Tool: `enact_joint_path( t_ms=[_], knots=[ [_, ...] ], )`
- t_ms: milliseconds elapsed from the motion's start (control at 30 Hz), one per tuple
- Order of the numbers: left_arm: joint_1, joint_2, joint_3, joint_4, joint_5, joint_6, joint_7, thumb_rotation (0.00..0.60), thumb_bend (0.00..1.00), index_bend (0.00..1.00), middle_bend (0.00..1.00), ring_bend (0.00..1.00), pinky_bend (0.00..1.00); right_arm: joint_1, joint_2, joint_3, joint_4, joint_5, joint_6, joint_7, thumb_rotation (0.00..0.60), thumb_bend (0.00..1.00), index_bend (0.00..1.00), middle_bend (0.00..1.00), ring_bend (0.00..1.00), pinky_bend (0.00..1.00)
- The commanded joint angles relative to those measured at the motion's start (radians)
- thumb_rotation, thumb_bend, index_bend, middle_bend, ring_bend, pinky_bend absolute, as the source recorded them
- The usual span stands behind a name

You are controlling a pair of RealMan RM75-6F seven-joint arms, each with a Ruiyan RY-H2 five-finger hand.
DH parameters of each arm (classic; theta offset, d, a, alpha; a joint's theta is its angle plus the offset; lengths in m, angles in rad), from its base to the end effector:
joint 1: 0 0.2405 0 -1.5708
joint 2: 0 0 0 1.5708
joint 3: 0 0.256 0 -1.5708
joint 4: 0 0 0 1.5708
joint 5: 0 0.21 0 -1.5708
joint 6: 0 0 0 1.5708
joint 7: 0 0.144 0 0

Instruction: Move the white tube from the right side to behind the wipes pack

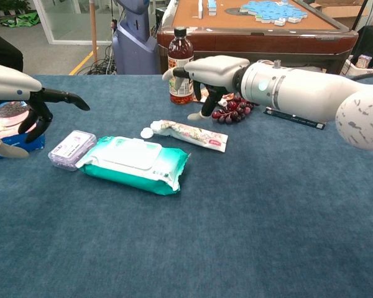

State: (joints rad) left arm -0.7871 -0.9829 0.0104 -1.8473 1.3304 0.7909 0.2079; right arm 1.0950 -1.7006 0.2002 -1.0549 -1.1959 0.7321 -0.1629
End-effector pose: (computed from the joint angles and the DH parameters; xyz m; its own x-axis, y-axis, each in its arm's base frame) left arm -0.1663 0.3032 0.0928 0.6853 0.3387 0.6447 0.6958 -0.5660 -0.4422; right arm -0.0636 -0.4272 -0.0503 0.5908 -0.1674 0.7893 -0.7037 -0.5856 0.4024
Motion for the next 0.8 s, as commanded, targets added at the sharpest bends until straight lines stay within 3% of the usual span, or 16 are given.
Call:
enact_joint_path(
  t_ms=[33, 233, 400, 533, 800],
  knots=[
    [0.003, -0.002, -0.004, 0.001, 0.002, 0.005, -0.003, 0.600, 0.25, 0.05, 0.58, 0.52, 0.27, -0.002, 0.039, 0.018, -0.050, 0.018, 0.005, -0.038, 0.600, 0.31, 0.00, 0.16, 0.36, 0.48],
    [0.034, 0.009, -0.024, 0.012, -0.014, 0.049, -0.046, 0.600, 0.25, 0.05, 0.57, 0.51, 0.27, -0.048, 0.188, 0.032, -0.218, 0.034, 0.063, -0.097, 0.600, 0.30, 0.00, 0.16, 0.34, 0.48],
    [0.085, 0.010, -0.050, 0.046, -0.040, 0.126, -0.115, 0.600, 0.25, 0.05, 0.52, 0.46, 0.27, -0.142, 0.351, 0.017, -0.403, 0.058, 0.160, -0.155, 0.600, 0.21, 0.00, 0.17, 0.32, 0.47],
    [0.137, -0.003, -0.068, 0.086, -0.066, 0.204, -0.154, 0.600, 0.25, 0.05, 0.49, 0.44, 0.27, -0.236, 0.489, -0.011, -0.537, 0.068, 0.224, -0.145, 0.600, 0.18, 0.00, 0.22, 0.32, 0.47],
    [0.241, -0.056, -0.074, 0.159, -0.124, 0.339, -0.131, 0.600, 0.25, 0.07, 0.43, 0.42, 0.27, -0.432, 0.670, -0.087, -0.651, -0.005, 0.387, -0.079, 0.600, 0.18, 0.11, 0.29, 0.32, 0.47]
  ],
)
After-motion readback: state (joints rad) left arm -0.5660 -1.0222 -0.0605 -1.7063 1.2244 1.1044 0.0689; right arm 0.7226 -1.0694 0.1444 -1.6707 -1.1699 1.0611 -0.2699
